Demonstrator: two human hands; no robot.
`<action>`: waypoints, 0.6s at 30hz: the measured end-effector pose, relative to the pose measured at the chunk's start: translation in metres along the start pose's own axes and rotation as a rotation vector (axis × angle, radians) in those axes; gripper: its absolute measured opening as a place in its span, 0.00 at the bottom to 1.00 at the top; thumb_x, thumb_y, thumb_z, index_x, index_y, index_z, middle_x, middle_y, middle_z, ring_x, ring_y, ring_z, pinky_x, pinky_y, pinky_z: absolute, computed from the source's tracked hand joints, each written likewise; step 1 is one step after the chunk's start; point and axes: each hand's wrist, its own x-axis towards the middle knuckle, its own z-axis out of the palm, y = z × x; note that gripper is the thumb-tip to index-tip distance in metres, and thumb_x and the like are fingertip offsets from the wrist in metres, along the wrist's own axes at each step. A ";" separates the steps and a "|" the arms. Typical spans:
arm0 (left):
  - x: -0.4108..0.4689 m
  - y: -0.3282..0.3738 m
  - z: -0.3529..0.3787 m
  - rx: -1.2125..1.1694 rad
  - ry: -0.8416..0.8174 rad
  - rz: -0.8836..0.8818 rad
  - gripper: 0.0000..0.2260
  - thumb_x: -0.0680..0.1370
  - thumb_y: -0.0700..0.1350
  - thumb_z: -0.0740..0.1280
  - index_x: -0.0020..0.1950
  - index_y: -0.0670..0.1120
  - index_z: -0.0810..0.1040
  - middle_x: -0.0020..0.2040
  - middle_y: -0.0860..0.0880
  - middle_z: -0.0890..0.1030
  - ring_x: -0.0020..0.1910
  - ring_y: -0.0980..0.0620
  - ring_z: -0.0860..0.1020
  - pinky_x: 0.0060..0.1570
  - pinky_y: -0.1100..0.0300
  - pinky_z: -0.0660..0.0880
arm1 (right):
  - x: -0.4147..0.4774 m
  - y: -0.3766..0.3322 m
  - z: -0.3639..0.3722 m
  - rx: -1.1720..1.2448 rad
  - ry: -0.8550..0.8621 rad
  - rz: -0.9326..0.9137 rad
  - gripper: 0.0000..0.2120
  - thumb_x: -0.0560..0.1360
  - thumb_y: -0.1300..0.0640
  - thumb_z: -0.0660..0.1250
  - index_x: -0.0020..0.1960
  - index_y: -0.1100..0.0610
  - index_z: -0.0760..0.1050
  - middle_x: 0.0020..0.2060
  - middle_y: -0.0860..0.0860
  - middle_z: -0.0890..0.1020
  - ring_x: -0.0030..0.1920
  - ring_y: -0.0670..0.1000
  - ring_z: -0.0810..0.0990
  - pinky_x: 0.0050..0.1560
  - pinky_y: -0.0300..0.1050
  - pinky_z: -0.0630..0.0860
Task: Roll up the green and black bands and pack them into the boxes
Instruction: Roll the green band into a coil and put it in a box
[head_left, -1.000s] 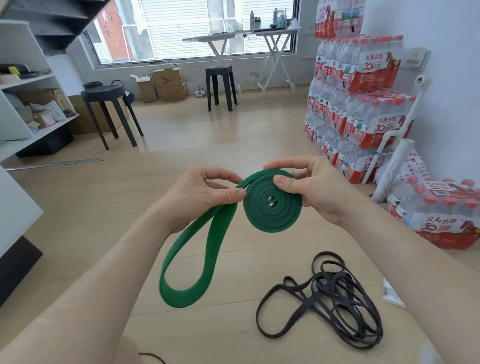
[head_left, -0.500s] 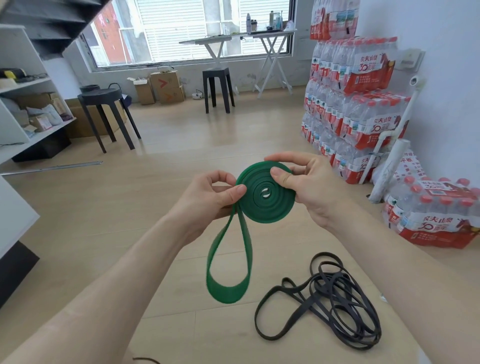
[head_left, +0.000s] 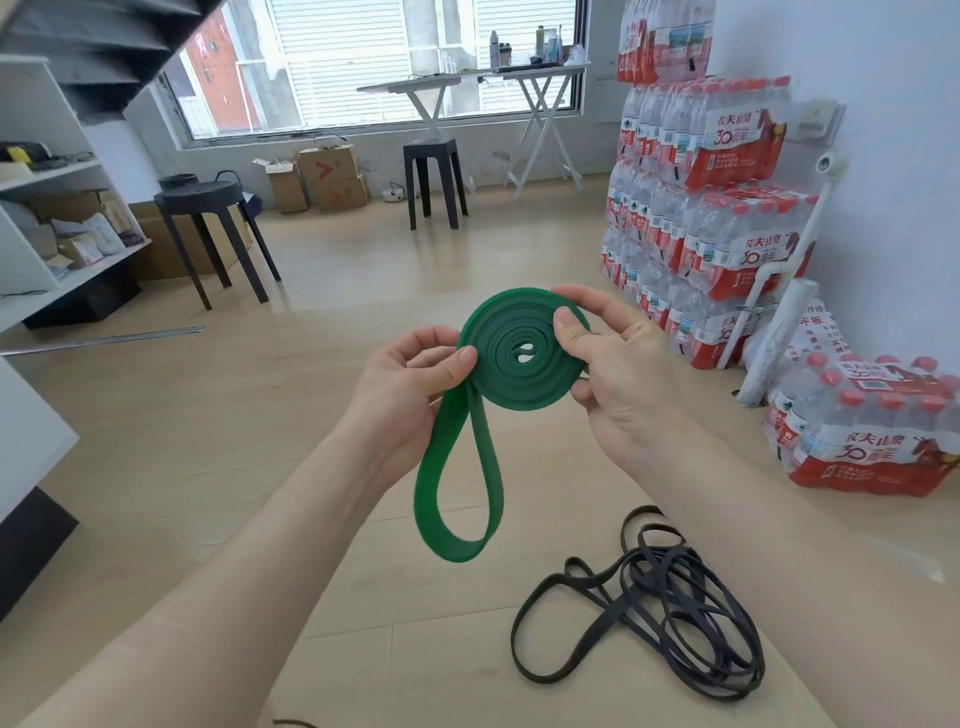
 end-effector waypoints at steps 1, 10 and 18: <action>-0.001 0.000 0.001 -0.020 0.017 -0.006 0.08 0.67 0.38 0.71 0.44 0.44 0.76 0.37 0.45 0.82 0.33 0.48 0.79 0.41 0.54 0.74 | -0.001 0.000 0.002 0.015 0.019 0.001 0.09 0.78 0.66 0.64 0.55 0.57 0.78 0.37 0.52 0.81 0.25 0.42 0.78 0.18 0.32 0.65; -0.005 0.006 0.011 0.026 0.013 -0.048 0.13 0.68 0.40 0.73 0.50 0.46 0.77 0.40 0.42 0.84 0.33 0.45 0.80 0.39 0.51 0.80 | -0.007 0.023 0.004 0.018 0.187 0.154 0.08 0.79 0.60 0.63 0.53 0.47 0.73 0.48 0.51 0.82 0.40 0.50 0.78 0.21 0.36 0.65; -0.016 0.029 -0.011 0.595 -0.192 0.037 0.10 0.68 0.33 0.74 0.47 0.40 0.81 0.42 0.42 0.85 0.40 0.43 0.83 0.45 0.50 0.80 | 0.006 -0.016 -0.033 -0.962 -0.445 -0.029 0.09 0.72 0.56 0.73 0.51 0.53 0.76 0.49 0.48 0.82 0.47 0.45 0.82 0.33 0.33 0.73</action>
